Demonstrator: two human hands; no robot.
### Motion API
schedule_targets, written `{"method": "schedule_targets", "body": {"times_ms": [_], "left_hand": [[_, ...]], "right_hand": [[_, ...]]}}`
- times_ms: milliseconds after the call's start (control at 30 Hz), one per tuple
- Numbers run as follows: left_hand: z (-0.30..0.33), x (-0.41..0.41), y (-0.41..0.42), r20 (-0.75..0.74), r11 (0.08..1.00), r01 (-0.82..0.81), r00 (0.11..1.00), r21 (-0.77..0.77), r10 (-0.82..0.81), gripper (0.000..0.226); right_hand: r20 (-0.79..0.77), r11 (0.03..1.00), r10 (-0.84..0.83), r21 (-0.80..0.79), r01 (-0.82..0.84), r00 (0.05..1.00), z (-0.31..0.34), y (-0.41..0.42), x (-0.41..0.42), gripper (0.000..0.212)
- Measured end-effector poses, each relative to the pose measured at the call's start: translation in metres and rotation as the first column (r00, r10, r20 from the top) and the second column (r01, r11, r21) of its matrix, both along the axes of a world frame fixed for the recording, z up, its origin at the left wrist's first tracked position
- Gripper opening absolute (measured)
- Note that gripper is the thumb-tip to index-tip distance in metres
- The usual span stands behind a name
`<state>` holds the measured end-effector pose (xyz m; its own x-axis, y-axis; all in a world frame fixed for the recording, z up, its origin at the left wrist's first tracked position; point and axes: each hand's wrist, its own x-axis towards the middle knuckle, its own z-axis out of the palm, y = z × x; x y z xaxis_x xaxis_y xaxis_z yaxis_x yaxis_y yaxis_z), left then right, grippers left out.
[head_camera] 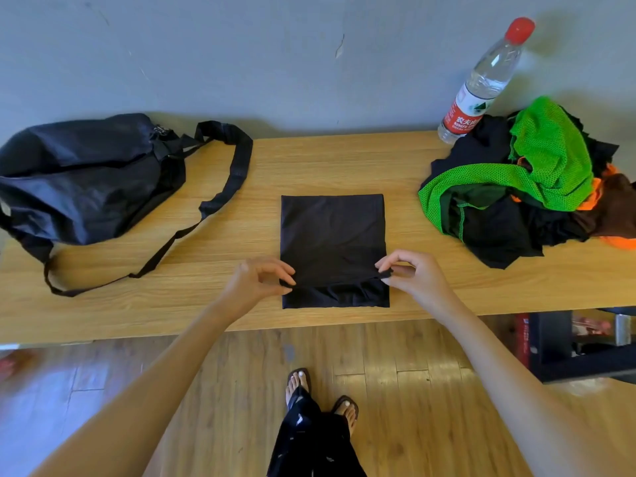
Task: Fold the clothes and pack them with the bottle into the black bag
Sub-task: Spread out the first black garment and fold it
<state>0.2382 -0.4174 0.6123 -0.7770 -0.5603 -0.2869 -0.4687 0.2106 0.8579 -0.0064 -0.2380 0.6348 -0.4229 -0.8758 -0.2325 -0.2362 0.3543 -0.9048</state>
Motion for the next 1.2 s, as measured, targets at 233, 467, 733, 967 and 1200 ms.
{"method": "schedule_targets", "body": {"times_ms": [233, 467, 733, 967, 1200], "left_hand": [[-0.005, 0.006, -0.005, 0.083, 0.985, 0.152, 0.986, -0.079, -0.146, 0.027], [0.009, -0.01, -0.016, 0.078, 0.997, 0.009, 0.997, 0.072, -0.014, 0.004], [0.01, -0.057, -0.078, 0.027, 0.97, -0.206, 0.977, -0.129, 0.212, 0.03], [-0.006, -0.089, -0.11, 0.139, 0.968, -0.075, 0.984, -0.24, 0.111, 0.029], [-0.01, -0.094, -0.118, 0.173, 0.962, -0.007, 0.983, -0.274, 0.056, 0.018]], "right_hand": [[-0.097, 0.991, 0.082, 0.11, -0.071, 0.992, -0.01, 0.003, 0.005, 0.019], [-0.084, 0.981, 0.105, 0.173, -0.089, 0.991, -0.005, -0.003, 0.002, 0.01], [-0.217, 0.989, -0.111, 0.077, 0.13, 0.97, -0.004, -0.072, -0.034, 0.025], [-0.39, 0.959, -0.081, 0.22, 0.178, 0.917, -0.022, -0.114, -0.06, 0.033], [-0.365, 0.955, -0.039, 0.259, 0.142, 0.93, -0.025, -0.123, -0.067, 0.014]]}}
